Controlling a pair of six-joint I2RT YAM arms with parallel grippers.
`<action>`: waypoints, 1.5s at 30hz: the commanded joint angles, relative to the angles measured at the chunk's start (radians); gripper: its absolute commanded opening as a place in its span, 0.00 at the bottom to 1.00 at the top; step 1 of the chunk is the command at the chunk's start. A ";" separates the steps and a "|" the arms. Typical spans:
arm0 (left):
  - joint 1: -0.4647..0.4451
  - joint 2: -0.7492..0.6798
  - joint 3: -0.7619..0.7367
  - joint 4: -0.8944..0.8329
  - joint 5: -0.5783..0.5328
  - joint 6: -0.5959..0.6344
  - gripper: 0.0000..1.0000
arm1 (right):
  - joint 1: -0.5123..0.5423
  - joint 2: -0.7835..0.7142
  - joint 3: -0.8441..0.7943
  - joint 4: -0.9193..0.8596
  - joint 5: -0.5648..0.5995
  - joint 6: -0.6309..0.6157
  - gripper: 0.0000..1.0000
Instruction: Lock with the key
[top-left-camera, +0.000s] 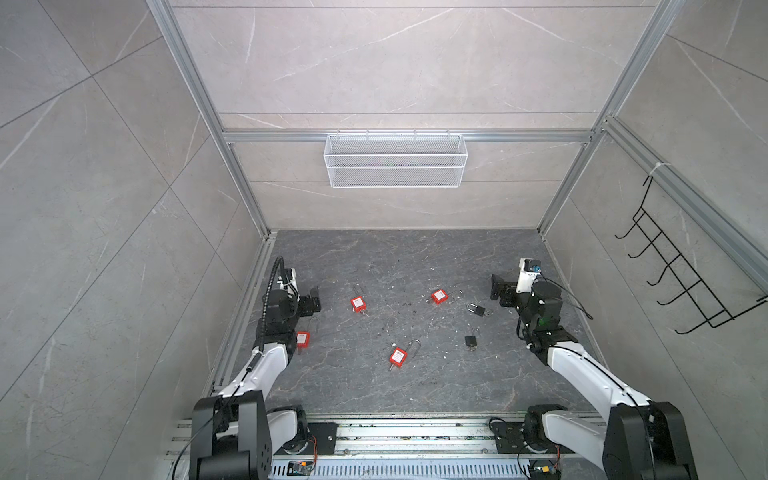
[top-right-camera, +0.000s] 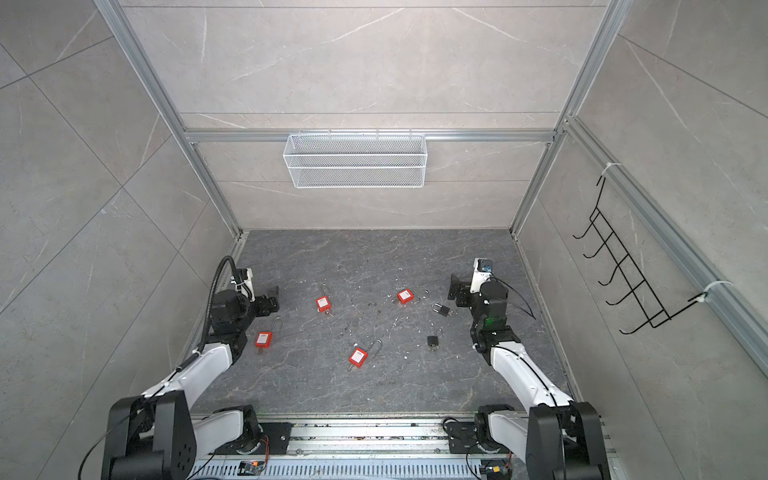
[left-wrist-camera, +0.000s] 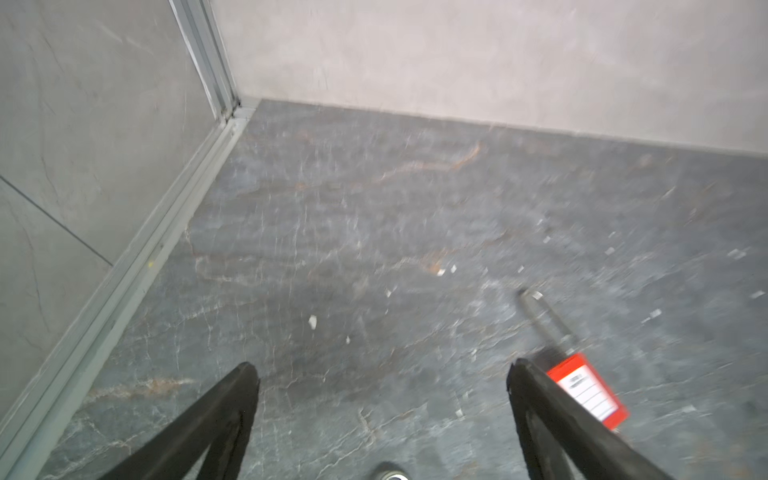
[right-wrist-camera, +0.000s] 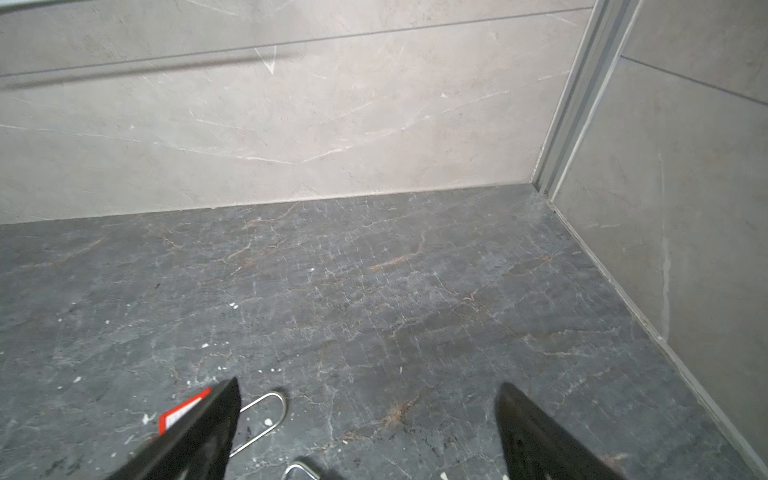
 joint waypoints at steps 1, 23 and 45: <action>-0.049 -0.079 0.068 -0.233 0.045 -0.096 0.91 | 0.052 -0.012 0.103 -0.395 0.050 0.133 0.91; -0.500 0.053 0.316 -0.490 -0.138 -0.221 0.80 | 0.334 0.243 0.159 -0.859 0.047 0.439 0.67; -0.561 0.099 0.333 -0.513 -0.178 -0.229 0.80 | 0.361 0.425 0.200 -0.811 0.043 0.406 0.59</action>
